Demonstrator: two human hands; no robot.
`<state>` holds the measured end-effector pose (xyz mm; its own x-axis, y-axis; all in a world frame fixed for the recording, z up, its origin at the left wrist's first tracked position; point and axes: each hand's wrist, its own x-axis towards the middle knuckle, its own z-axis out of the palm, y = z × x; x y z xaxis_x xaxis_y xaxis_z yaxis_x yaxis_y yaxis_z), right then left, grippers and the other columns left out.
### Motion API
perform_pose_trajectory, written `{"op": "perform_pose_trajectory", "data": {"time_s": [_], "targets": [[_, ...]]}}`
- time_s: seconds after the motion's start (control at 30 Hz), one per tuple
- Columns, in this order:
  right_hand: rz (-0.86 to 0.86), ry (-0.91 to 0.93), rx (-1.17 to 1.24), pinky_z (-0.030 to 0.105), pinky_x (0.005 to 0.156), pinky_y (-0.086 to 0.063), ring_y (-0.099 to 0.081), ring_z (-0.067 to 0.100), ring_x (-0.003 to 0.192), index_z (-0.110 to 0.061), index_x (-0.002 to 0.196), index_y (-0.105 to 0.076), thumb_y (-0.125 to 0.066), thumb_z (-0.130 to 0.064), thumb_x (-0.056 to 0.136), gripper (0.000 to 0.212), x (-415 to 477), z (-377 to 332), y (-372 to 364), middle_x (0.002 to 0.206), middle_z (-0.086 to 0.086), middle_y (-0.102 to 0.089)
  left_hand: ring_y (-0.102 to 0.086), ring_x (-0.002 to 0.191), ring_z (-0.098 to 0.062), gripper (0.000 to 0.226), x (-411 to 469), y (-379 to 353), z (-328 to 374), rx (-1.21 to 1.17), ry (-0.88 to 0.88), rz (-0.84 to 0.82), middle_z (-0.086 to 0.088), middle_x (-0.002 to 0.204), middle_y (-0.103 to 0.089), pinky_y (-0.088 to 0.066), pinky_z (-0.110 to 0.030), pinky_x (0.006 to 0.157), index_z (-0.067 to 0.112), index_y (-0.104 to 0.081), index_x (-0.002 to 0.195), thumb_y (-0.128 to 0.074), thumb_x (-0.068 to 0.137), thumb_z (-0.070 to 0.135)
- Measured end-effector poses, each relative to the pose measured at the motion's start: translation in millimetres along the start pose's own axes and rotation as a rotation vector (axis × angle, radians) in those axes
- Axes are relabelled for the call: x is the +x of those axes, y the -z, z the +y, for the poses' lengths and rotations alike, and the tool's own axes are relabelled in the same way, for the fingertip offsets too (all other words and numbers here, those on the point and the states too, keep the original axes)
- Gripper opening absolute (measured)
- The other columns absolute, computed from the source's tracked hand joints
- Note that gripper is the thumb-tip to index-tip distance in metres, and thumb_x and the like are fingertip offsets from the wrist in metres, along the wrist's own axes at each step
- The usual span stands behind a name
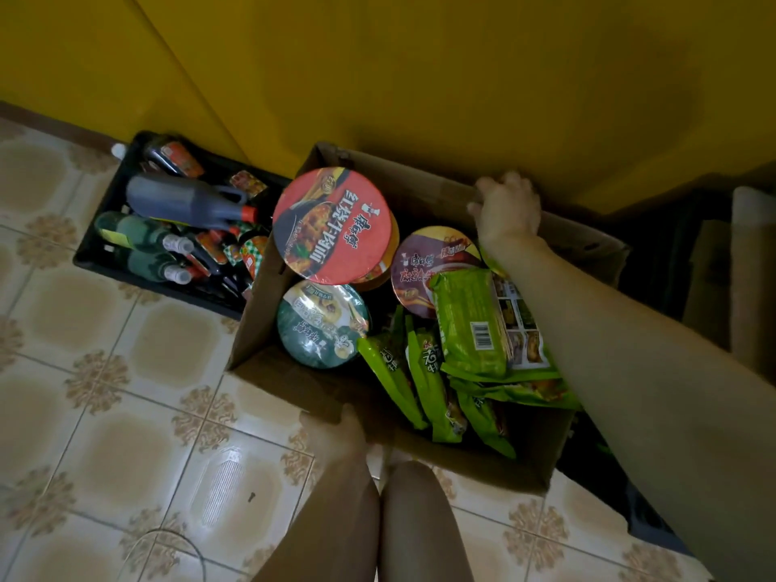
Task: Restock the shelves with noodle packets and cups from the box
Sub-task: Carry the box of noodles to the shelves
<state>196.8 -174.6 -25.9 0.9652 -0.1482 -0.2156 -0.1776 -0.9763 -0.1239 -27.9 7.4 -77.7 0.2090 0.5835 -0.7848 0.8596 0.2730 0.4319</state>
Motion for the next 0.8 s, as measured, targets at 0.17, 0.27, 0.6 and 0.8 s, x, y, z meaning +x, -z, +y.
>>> {"op": "perform_pose_trajectory", "data": {"time_s": [0.17,0.27,0.6,0.8], "targets": [[-0.004,0.015,0.04,0.04,0.089,-0.039,-0.057,0.034,0.104,-0.007,0.107,-0.056,-0.044,-0.017,0.097,0.019,-9.1,-1.3,4.3,0.108,0.017,-0.064,-0.061,0.091,-0.039,0.03,-5.2,2.6,-1.0,0.048,0.0,0.028,-0.024,0.103,-0.059,-0.052,-0.054,0.08,0.012,-0.04,0.103,-0.06,0.08,0.006],[-0.002,0.019,0.085,0.038,0.083,-0.042,-0.057,0.034,0.106,-0.008,0.108,-0.057,-0.045,-0.017,0.096,0.019,-12.0,2.2,15.5,0.108,0.016,-0.064,-0.061,0.092,-0.039,0.031,-15.2,2.3,0.7,0.06,-0.001,0.029,-0.024,0.104,-0.059,-0.051,-0.055,0.081,0.015,-0.038,0.1,-0.06,0.079,0.009],[-0.022,-0.025,0.214,0.039,0.087,-0.042,-0.055,0.032,0.11,-0.01,0.111,-0.058,-0.046,-0.013,0.095,0.02,-46.7,-3.3,76.9,0.113,0.013,-0.063,-0.061,0.085,-0.04,0.032,-59.6,63.4,37.8,0.099,-0.166,0.021,-0.025,0.098,-0.059,-0.054,-0.054,0.072,0.0,-0.04,0.108,-0.055,0.08,0.002],[-0.017,-0.012,0.273,0.04,0.085,-0.041,-0.055,0.034,0.106,-0.009,0.105,-0.059,-0.046,-0.017,0.095,0.018,-63.3,-37.9,99.1,0.109,0.015,-0.063,-0.063,0.069,-0.037,0.026,-68.2,120.1,80.4,0.099,-0.279,0.038,-0.022,0.089,-0.061,-0.056,-0.049,0.054,0.0,-0.045,0.102,-0.048,0.077,-0.006]]}}
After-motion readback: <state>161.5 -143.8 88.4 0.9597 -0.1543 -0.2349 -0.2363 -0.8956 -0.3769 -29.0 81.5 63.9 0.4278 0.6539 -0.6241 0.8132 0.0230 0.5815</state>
